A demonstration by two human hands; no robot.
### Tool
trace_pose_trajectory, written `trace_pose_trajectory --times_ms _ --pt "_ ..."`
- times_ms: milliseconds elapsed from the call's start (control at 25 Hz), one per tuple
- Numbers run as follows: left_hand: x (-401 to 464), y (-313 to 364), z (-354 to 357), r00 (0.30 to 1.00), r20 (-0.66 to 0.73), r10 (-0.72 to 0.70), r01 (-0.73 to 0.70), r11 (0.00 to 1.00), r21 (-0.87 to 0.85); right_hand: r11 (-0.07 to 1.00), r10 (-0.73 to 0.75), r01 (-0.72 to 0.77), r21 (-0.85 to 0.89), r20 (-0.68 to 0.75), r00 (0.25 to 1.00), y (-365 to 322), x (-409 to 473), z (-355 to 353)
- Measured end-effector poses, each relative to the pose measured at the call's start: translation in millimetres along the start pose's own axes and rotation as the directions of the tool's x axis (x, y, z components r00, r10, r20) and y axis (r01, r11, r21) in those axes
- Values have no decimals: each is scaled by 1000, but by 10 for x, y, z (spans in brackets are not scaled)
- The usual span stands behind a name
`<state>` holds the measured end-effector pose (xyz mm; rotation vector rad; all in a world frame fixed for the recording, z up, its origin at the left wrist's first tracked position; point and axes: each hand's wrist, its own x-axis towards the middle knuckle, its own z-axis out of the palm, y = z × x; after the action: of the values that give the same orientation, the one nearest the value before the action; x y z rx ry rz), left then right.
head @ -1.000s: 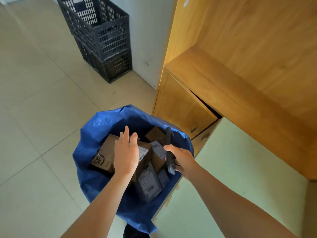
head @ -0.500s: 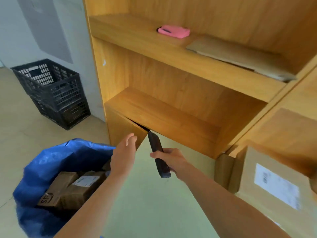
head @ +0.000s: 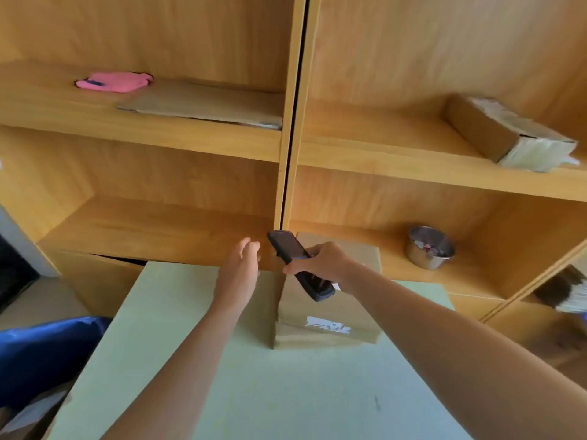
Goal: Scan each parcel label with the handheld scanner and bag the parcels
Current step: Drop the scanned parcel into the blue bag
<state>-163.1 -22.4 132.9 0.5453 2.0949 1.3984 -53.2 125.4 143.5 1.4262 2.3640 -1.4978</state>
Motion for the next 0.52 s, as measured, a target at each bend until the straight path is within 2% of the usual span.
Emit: trace_pose_trajectory --times_ms 80,160,280,400,520 --pt "-14 35 268 999 54 -4 2 999 43 994 7 -9 -111 -22 1000 229 -56 -288" --pt "-12 47 466 996 90 -3 -7 994 112 949 0 -7 -316 -22 1000 391 -100 -495" --pt "57 3 679 992 121 -29 8 986 165 757 -16 -33 -653 -69 997 601 -125 -731" --pt "105 -61 813 987 153 -49 27 989 144 606 -25 -79 -792 -119 993 768 -169 -902" --pt "166 -106 886 988 153 -9 -12 991 135 524 -43 -91 -847 -133 990 819 -196 -1030"
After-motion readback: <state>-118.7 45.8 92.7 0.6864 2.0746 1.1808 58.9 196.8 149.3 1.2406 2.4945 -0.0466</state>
